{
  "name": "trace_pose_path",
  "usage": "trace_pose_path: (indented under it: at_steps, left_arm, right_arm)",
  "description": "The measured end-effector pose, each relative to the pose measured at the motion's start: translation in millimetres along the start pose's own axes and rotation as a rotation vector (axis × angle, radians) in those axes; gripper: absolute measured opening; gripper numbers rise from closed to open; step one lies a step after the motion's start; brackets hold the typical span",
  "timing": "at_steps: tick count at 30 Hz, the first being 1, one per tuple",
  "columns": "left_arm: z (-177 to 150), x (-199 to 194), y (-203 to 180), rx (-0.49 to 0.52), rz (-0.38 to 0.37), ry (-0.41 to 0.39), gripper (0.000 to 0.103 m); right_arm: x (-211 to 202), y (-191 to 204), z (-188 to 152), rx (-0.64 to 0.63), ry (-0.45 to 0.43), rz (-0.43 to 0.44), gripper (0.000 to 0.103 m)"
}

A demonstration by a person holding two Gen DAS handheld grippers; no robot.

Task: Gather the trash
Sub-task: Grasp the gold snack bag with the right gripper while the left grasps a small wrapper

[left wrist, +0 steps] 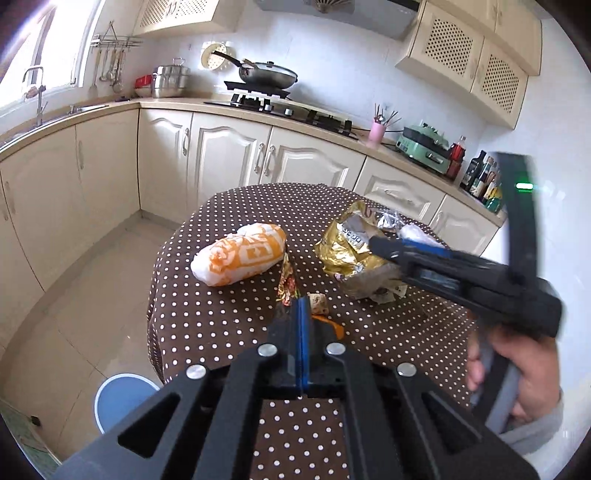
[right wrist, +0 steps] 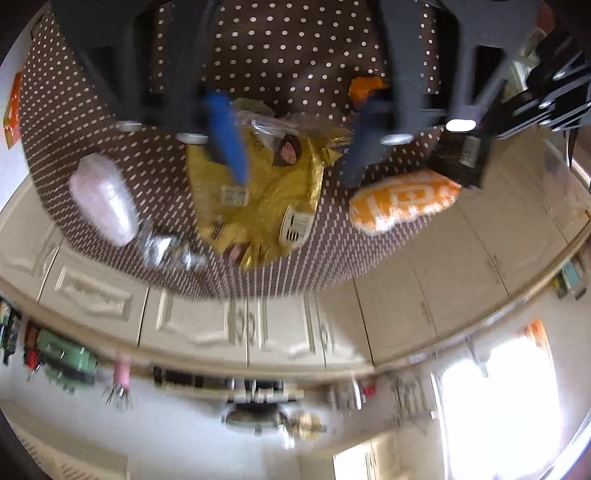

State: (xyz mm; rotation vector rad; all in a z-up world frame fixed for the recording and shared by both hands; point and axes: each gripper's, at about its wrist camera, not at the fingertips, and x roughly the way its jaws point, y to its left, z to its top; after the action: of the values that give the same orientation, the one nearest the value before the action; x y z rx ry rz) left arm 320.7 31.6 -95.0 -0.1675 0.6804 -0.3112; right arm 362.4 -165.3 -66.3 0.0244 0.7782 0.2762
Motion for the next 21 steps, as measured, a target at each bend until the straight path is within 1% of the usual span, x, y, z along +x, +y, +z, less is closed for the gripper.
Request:
trace_pose_path:
  at_steps: [2,8,10,14,16,21]
  left_arm:
    - [-1,-3,0,0.012,-0.005,-0.002,0.0]
    - [-1,-9,5,-0.009,-0.045,-0.01,0.0]
    - [0,-9,2,-0.009,-0.061,-0.012,0.0]
    - [3,-3,-8,0.002,-0.095,0.001,0.0]
    - [3,2,-12,0.006,-0.097,0.012,0.0]
    - [3,4,-18,0.014,-0.099,0.005,0.0]
  right_arm:
    - [6,-1,-3,-0.007,0.024,-0.006,0.022]
    - [2,-9,-12,-0.011,0.026,-0.013,0.012]
    - [-1,-15,-14,0.0,0.028,-0.005,0.005]
    - [-7,-17,-11,-0.003,0.016,-0.02,0.005]
    - [-9,-19,-11,0.001,0.009,-0.022,0.005]
    - [-27,-19,-10,-0.004,-0.058,-0.012,0.004]
